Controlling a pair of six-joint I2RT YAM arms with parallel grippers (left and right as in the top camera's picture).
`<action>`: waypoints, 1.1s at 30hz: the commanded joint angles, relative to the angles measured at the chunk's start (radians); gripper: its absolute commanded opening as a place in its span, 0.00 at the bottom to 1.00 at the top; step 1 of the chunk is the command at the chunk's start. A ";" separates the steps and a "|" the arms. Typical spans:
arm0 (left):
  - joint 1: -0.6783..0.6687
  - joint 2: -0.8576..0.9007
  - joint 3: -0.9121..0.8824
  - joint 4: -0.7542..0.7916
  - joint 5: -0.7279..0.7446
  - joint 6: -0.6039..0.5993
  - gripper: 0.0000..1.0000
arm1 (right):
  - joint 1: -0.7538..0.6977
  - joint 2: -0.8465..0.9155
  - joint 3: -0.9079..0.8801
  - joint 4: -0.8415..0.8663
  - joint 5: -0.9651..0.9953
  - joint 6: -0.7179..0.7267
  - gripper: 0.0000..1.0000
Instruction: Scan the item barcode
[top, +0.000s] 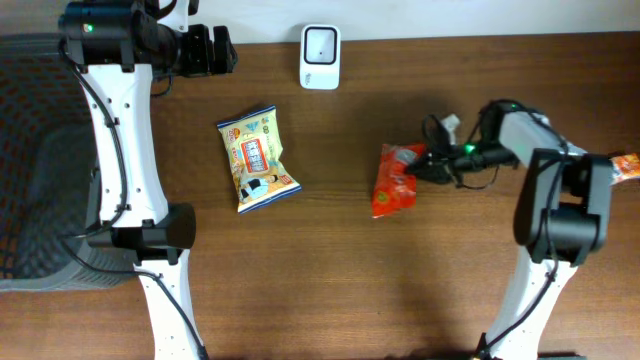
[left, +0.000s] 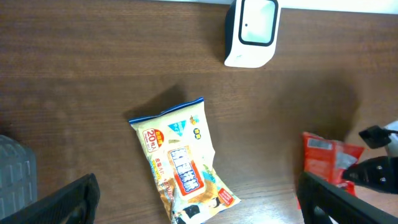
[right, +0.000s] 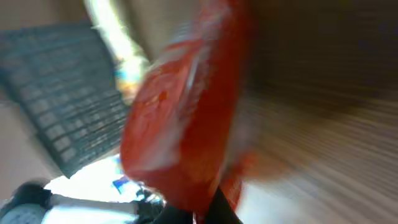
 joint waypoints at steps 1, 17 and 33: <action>0.007 -0.011 0.003 0.000 0.008 0.013 0.99 | -0.118 -0.040 0.191 -0.214 0.458 0.055 0.46; 0.007 -0.011 0.003 0.000 0.008 0.013 0.99 | 0.280 -0.036 0.166 -0.188 0.899 0.246 0.04; 0.007 -0.011 0.003 0.000 0.008 0.013 0.99 | 0.242 -0.036 0.107 -0.084 0.658 0.130 1.00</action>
